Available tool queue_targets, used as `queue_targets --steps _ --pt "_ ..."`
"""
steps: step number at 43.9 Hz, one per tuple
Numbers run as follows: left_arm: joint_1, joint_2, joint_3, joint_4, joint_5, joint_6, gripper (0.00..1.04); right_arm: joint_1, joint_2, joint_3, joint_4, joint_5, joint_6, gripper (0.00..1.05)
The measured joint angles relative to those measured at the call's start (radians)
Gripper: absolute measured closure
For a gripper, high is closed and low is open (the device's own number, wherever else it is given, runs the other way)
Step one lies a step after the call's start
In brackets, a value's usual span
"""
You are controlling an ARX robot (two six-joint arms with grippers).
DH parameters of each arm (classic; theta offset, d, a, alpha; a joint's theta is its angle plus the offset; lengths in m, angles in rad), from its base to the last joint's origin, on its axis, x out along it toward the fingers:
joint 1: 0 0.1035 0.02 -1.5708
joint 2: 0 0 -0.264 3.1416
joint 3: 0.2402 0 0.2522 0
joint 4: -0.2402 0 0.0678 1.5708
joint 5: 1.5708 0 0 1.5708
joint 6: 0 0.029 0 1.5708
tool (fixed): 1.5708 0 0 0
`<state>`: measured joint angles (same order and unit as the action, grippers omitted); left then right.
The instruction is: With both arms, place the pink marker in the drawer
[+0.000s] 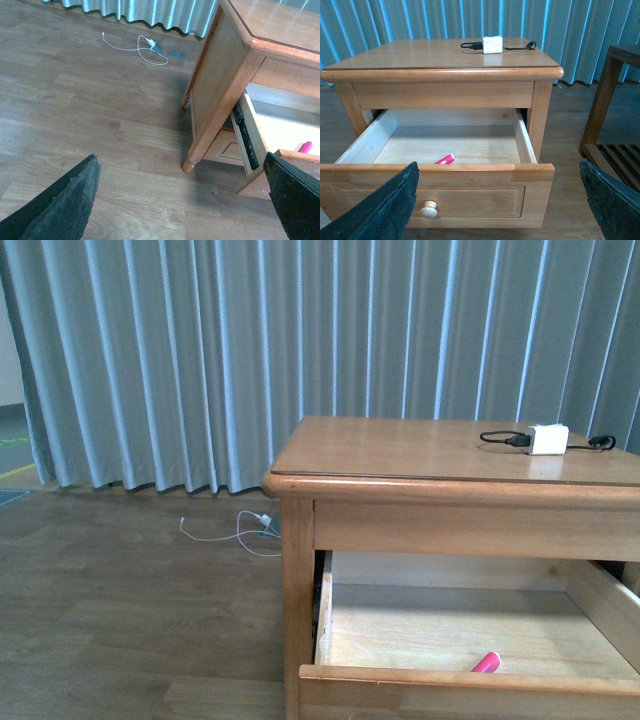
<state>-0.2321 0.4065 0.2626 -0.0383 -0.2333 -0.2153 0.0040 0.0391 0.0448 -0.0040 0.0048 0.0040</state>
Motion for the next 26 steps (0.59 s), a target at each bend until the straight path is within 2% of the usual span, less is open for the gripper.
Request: queue_targets --steps 5,13,17,23,26 --pt "0.0 -0.059 -0.03 -0.022 0.0 -0.059 0.06 0.0 0.0 0.0 0.0 -0.001 0.0 0.09" --pt "0.0 -0.064 -0.034 -0.013 0.001 -0.059 0.07 0.0 0.0 0.0 0.0 -0.001 0.0 0.09" --pt "0.026 -0.11 -0.108 0.153 0.041 0.078 0.25 0.0 0.0 0.0 0.0 0.0 0.0 0.09" --pt "0.092 -0.167 -0.158 0.169 0.1 0.182 0.57 -0.001 0.0 0.0 0.0 -0.002 0.0 0.09" --pt "0.187 -0.196 -0.174 0.16 0.22 0.196 0.73 -0.001 0.0 0.0 0.0 -0.003 0.0 0.09"
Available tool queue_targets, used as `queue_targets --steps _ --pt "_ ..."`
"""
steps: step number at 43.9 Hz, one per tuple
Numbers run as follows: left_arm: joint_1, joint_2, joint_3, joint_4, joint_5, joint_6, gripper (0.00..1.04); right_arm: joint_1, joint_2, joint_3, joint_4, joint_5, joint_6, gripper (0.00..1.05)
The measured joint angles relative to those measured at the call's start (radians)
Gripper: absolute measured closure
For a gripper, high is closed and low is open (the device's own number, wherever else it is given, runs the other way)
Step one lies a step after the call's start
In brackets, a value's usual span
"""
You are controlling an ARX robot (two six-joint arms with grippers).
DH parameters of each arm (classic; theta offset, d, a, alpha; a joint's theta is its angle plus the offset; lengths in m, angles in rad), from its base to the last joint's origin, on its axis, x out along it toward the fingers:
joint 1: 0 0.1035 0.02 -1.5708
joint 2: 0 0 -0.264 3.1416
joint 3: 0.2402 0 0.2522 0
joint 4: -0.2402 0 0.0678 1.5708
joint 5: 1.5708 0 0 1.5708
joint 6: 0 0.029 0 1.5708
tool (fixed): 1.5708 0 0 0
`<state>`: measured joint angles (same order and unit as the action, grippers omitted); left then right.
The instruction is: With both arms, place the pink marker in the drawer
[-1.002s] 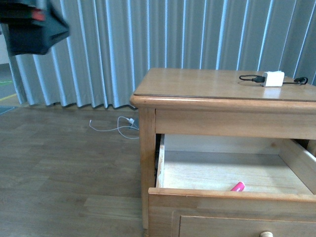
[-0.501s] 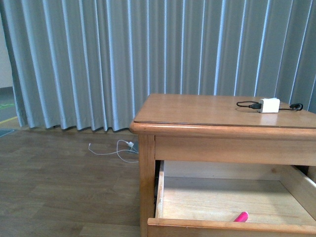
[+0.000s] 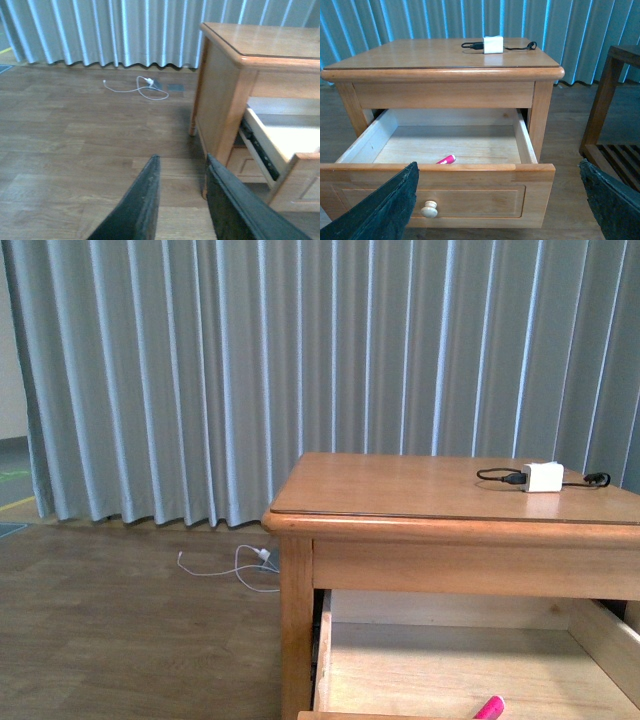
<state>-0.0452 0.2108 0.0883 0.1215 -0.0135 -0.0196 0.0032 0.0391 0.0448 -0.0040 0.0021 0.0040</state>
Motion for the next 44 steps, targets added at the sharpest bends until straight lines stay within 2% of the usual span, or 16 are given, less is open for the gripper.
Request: queue_targets --steps 2,5,6,36,37,42,44 --pt "0.034 -0.014 -0.006 -0.007 0.0 0.002 0.84 0.0 0.0 0.0 0.0 0.0 0.0 0.09" --pt "0.042 -0.113 -0.017 -0.117 0.014 0.008 1.0 0.0 0.0 0.0 0.0 0.0 0.0 0.09" --pt "0.041 -0.137 -0.021 -0.125 0.014 0.011 1.01 0.0 0.0 0.0 0.0 0.0 0.0 0.09" --pt "0.043 -0.207 -0.064 -0.125 0.013 0.014 1.01 0.0 0.0 -0.002 0.0 0.0 0.0 0.09" --pt "0.043 -0.207 -0.064 -0.125 0.014 0.013 0.99 0.0 0.0 -0.002 0.0 0.0 0.0 0.09" --pt "0.043 -0.207 -0.064 -0.125 0.013 0.013 0.78 0.0 0.0 -0.002 -0.001 0.003 0.0 0.09" --pt "0.043 -0.207 -0.064 -0.125 0.013 0.013 0.67 0.031 0.032 0.027 -0.092 0.096 0.005 0.09"
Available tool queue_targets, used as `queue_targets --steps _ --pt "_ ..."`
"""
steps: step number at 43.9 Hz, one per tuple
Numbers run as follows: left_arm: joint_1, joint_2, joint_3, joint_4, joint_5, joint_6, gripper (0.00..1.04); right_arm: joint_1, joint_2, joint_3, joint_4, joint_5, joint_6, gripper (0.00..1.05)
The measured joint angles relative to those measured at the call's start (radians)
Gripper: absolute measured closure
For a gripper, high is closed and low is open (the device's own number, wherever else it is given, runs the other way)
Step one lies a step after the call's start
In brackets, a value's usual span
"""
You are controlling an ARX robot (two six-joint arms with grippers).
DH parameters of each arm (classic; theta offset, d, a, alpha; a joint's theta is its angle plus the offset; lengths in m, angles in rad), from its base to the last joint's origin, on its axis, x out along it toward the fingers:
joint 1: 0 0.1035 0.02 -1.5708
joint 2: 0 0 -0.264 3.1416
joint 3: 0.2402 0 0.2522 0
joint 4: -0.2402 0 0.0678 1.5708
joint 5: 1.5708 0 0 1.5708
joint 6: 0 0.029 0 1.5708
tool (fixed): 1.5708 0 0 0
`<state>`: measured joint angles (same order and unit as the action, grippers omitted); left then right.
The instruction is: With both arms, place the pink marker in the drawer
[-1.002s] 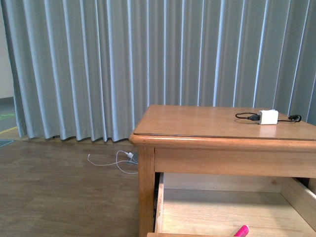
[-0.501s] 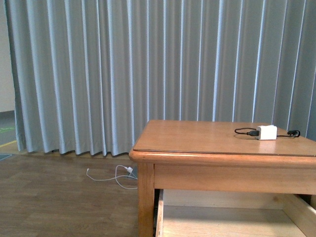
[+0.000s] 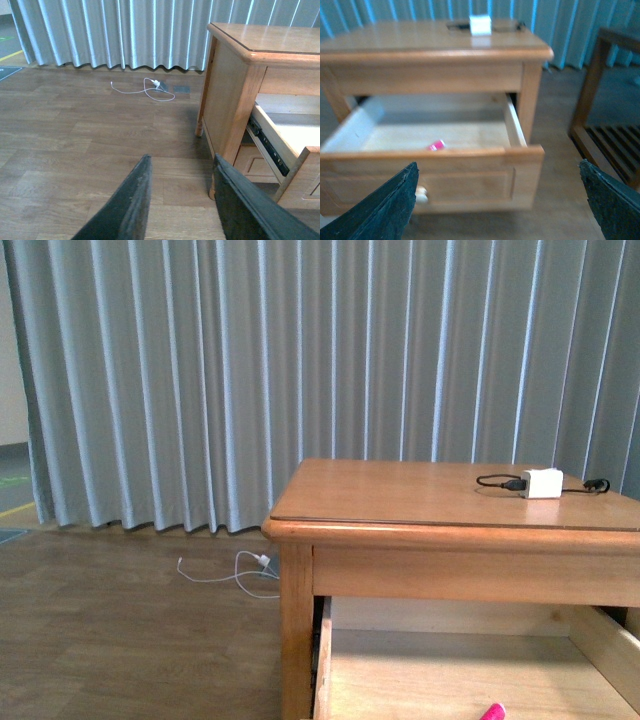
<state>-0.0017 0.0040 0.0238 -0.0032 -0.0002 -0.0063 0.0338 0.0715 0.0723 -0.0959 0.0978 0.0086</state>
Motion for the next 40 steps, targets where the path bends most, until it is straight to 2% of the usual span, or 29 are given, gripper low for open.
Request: queue_targets --steps 2,6,12,16,23,40 --pt "0.0 0.0 0.0 0.0 0.0 0.0 0.57 0.022 0.057 0.023 -0.082 0.035 0.019 0.09" --pt "0.0 0.0 0.0 0.0 0.0 0.0 0.42 0.019 0.161 0.037 -0.132 -0.033 0.071 0.09" --pt "0.0 0.0 0.0 0.0 0.0 0.0 0.21 0.022 0.386 0.077 -0.092 -0.118 0.096 0.09" --pt "0.0 0.0 0.0 0.0 0.0 0.002 0.05 0.027 0.614 0.131 0.003 -0.172 0.094 0.09" --pt "0.0 0.0 0.0 0.0 0.0 0.002 0.06 0.05 1.001 0.253 0.193 -0.143 0.097 0.09" --pt "0.0 0.0 0.0 0.0 0.0 0.002 0.06 0.159 1.59 0.508 0.457 0.023 0.109 0.09"
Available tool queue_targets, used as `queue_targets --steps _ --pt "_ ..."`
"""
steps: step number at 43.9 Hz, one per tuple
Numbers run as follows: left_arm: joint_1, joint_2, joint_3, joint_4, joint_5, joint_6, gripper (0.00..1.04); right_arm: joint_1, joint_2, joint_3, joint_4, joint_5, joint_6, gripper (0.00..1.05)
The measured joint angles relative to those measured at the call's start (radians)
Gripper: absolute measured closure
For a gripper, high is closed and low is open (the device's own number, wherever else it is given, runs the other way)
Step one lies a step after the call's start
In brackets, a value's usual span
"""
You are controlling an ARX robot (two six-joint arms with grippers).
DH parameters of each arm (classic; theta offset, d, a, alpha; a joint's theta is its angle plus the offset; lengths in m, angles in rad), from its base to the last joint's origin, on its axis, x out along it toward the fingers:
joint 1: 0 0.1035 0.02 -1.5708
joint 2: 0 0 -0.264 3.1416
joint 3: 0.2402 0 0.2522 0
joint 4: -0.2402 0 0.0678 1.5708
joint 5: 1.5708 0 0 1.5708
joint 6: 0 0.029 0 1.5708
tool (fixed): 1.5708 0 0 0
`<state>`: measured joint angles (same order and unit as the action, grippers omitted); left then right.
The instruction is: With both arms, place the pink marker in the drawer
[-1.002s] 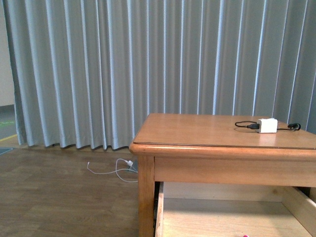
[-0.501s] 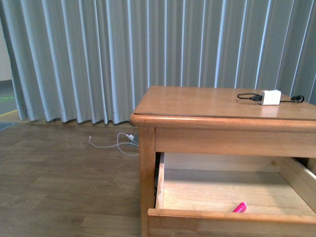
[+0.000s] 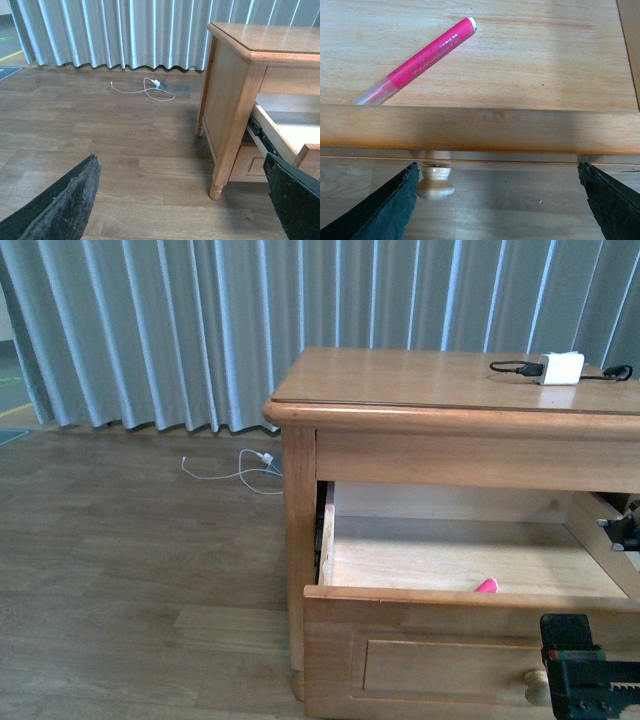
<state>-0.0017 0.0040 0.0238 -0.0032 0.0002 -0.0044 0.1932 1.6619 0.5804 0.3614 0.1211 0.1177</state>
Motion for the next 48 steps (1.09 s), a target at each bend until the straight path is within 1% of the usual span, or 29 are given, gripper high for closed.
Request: queue_targets --steps 26,39,48 --pt "0.0 0.0 0.0 0.0 0.0 0.0 0.06 0.04 0.406 0.357 0.325 0.073 0.029 0.09" --pt "0.0 0.0 0.0 0.0 0.0 0.0 0.06 0.051 0.495 0.466 0.383 0.105 0.068 0.09" --pt "0.0 0.0 0.0 0.0 0.0 0.0 0.06 0.054 0.539 0.498 0.449 0.114 0.071 0.09"
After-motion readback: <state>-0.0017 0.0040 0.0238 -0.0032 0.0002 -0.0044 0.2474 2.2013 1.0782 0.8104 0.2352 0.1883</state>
